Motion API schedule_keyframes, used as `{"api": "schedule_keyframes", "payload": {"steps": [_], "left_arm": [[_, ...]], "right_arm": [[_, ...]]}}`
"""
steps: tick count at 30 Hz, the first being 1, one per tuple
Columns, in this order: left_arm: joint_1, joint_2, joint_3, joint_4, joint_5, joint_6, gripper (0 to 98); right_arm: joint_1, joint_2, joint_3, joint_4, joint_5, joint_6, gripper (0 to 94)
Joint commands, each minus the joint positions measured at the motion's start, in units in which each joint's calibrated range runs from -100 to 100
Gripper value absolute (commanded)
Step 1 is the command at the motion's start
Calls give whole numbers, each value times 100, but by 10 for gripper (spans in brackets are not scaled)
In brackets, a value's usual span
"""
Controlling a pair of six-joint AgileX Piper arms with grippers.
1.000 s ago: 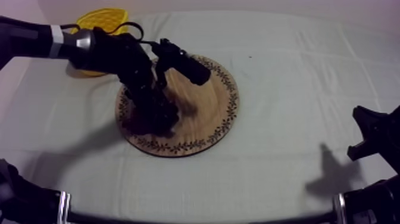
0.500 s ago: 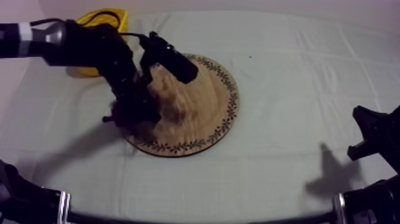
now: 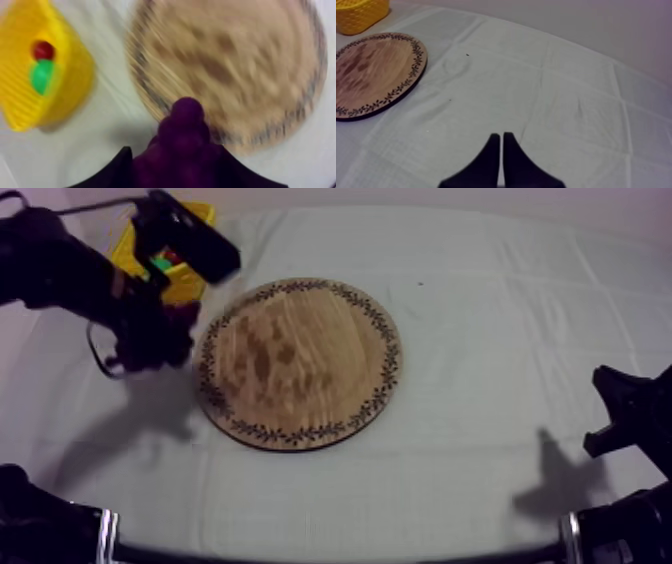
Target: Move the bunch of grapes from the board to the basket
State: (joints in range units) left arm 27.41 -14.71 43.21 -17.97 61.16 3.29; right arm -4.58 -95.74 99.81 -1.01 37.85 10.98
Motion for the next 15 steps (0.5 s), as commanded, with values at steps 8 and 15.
{"api": "schedule_keyframes", "payload": {"steps": [8, 15], "left_arm": [[-956, 360, -1425, -324, -1412, 682, 331], [-1454, 1404, -2531, -533, -2003, 1181, 325]], "right_arm": [[-2, -1, -3, 1, -3, -1, 4], [-2, -1, -3, 1, -3, -3, 4]]}}
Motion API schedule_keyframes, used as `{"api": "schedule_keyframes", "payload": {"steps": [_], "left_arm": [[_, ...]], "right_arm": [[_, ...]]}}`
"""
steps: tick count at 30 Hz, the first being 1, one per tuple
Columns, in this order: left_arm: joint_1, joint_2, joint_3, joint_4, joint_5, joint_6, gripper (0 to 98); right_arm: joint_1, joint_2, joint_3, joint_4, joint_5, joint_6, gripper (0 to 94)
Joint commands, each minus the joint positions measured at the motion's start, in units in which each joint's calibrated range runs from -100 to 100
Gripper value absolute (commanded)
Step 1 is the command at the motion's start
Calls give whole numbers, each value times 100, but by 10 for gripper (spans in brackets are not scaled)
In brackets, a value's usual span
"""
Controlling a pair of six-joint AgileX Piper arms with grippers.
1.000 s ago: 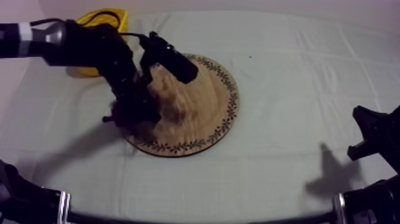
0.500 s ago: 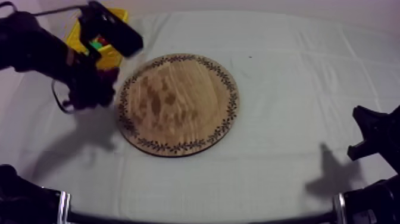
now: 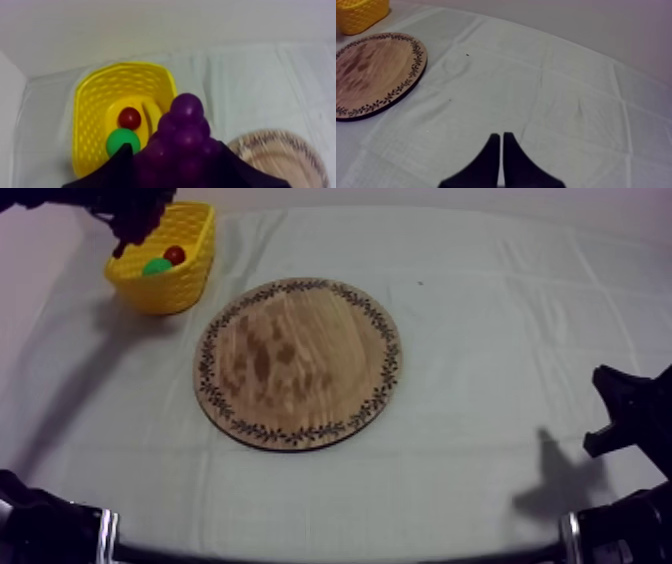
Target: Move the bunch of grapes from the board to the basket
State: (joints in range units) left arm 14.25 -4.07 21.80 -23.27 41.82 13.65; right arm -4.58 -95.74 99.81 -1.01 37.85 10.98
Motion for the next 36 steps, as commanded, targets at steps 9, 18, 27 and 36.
{"api": "schedule_keyframes", "payload": {"steps": [9, 18, 27, 36], "left_arm": [[-538, 1923, -1677, -133, -377, 361, 315], [-661, 2991, -2196, -248, -419, 448, 312], [-696, 3584, -2366, -273, -356, 448, 313], [-747, 3728, -2520, -275, -350, 449, 688]], "right_arm": [[-2, -1, -3, 1, -3, -2, 4], [-2, -1, -3, 1, -3, -1, 4], [-2, -1, -3, 1, -3, -1, 4], [-2, -1, -3, 1, -3, -1, 4]]}}
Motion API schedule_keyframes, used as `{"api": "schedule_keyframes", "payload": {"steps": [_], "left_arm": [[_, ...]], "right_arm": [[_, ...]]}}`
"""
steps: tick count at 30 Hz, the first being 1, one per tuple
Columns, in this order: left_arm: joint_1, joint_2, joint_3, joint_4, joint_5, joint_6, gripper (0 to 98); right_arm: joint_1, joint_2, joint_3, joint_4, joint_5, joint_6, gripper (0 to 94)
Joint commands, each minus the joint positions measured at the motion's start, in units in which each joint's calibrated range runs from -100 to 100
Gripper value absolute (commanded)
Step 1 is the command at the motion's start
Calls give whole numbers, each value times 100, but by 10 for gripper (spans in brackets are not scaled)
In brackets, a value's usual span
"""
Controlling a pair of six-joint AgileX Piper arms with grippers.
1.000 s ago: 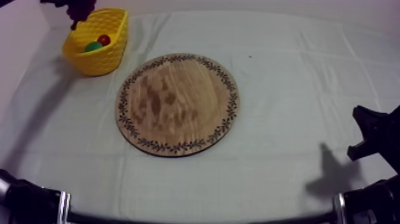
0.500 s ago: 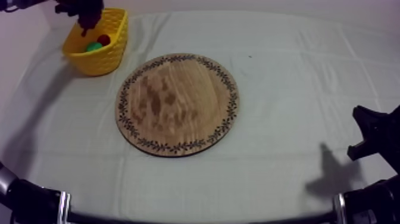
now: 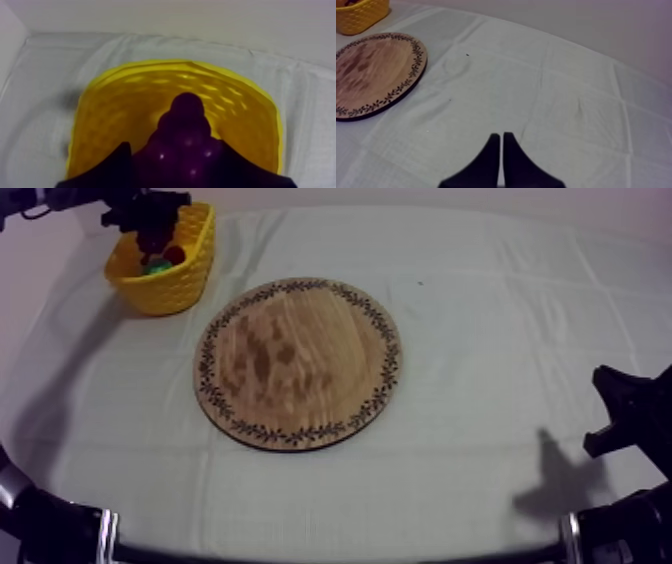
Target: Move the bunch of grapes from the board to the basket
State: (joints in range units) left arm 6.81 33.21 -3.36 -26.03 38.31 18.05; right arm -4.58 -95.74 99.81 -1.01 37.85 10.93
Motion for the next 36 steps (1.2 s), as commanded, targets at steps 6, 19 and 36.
{"api": "schedule_keyframes", "payload": {"steps": [6, 19, 36], "left_arm": [[-32, -103, -14, -2, 1, 34, 883], [-302, -1463, 489, 24, -974, 446, 386], [-430, -5644, 3162, 569, -1062, 120, 2]], "right_arm": [[-2, -1, -3, 1, -3, 3, 4], [-2, -1, -3, 1, -3, 3, 4], [-2, -1, -3, 1, -3, 3, 4]]}}
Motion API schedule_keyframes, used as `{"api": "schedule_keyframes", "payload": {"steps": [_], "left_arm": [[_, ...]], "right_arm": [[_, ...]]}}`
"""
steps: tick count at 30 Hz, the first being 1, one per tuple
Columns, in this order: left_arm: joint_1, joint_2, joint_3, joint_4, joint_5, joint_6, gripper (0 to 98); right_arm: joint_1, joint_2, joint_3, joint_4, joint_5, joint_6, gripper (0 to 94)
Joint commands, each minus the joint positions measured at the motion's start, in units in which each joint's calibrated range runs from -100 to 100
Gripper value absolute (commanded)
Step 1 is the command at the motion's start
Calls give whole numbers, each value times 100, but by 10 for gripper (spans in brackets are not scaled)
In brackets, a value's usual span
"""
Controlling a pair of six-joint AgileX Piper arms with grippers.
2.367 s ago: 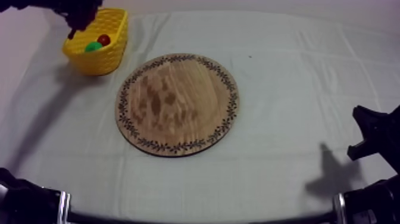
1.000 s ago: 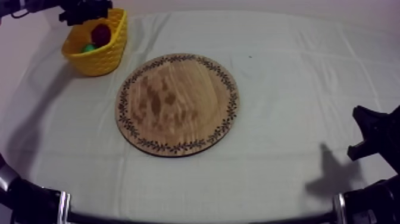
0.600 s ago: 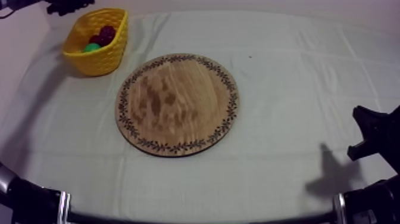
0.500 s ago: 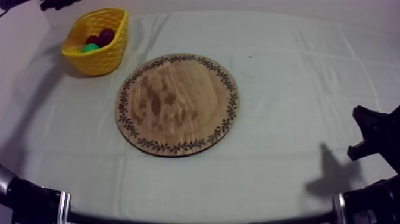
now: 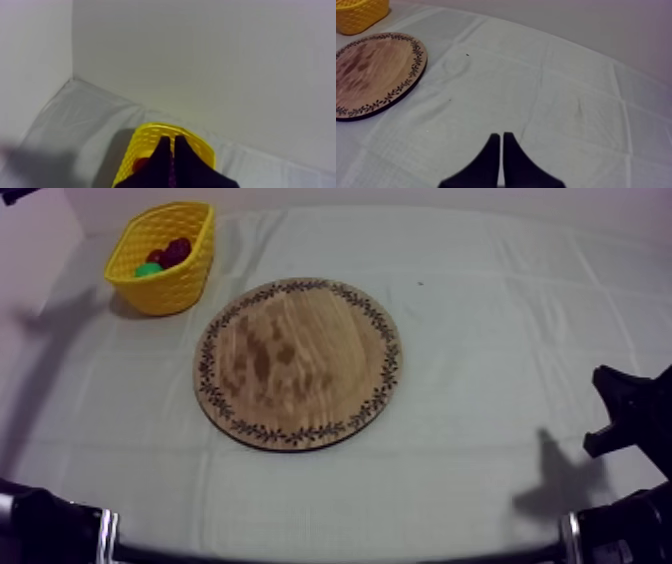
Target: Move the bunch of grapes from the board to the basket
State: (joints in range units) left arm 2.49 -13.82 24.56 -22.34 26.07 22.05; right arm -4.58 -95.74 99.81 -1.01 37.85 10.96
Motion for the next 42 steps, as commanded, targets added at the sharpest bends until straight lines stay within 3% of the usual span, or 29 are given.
{"api": "schedule_keyframes", "payload": {"steps": [1, 6, 11, 18, 27, 31, 38, 42], "left_arm": [[8, -1230, 544, 317, 268, -414, 1], [-94, -2730, 1572, 1034, 533, -1250, 0], [-72, -4226, 2879, 1334, 650, -1764, 0], [-43, -5994, 4842, 1473, 516, -2091, 0], [65, -7615, 6748, 1499, 169, -2326, 0], [62, -8091, 7232, 1507, 129, -2356, 0], [35, -8561, 7505, 1730, 125, -2450, 0], [36, -8604, 7535, 1747, 4, -2389, 0]], "right_arm": [[-2, -1, -3, 1, -3, 0, 4], [-2, -1, -3, 1, -3, 0, 4], [-2, -1, -3, 1, -3, -2, 4], [-2, -1, -3, 1, -3, 0, 4], [-2, -1, -3, 1, -3, 0, 4], [-2, -1, -3, 1, -3, 0, 4], [-2, -1, -3, 1, -3, 0, 4], [-2, -1, -3, 1, -3, 0, 4]]}}
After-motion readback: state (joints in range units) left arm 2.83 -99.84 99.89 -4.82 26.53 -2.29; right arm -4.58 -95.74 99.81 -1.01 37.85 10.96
